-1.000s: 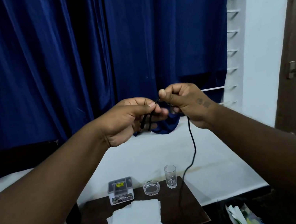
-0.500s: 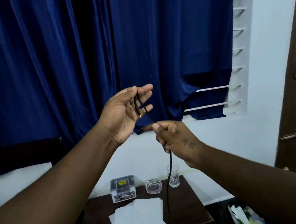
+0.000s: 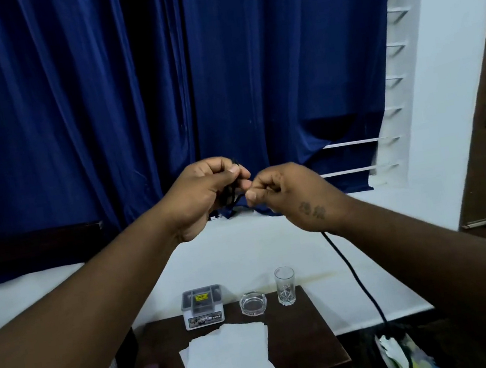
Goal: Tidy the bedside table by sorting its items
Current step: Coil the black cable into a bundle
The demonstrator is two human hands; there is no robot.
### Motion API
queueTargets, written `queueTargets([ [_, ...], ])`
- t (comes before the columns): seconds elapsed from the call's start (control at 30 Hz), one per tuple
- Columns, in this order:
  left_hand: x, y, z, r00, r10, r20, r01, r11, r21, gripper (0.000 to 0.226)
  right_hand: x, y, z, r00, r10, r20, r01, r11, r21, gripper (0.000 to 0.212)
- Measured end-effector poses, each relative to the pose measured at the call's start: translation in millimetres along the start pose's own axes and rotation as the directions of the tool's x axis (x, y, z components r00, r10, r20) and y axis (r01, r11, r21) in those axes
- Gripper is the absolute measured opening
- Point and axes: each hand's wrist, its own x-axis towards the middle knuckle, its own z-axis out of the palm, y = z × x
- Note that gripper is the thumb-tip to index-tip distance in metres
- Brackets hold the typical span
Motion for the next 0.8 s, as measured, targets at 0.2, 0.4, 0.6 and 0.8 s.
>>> queueTargets([
  [0.2,-4.5,0.5,5.4,0.997,-0.005,0.082,-0.003,0.995,0.095,0.013,8.6,-6.2,-16.2,0.995,-0.083,-0.049,0.080,0.995,-0.064,0.023],
  [0.4,-8.2,-1.9,2.0,0.983,-0.076,0.166,0.078,0.997,-0.004,0.023,18.8,-2.1,-31.5,0.980,-0.131,-0.152,0.130,0.991,-0.014,0.020],
  [0.6,-16.0,0.2,7.2,0.960,-0.032,0.280,0.093,0.973,-0.210,0.025,21.0,17.8,-22.4,0.973,0.031,-0.227,0.051,0.937,0.347,0.031],
  [0.8,-15.8,-0.8,11.3,0.963,0.084,0.255,0.055,0.868,-0.493,0.028,11.1,39.5,29.0,0.932,0.316,-0.176,-0.127,0.742,0.658,0.022],
])
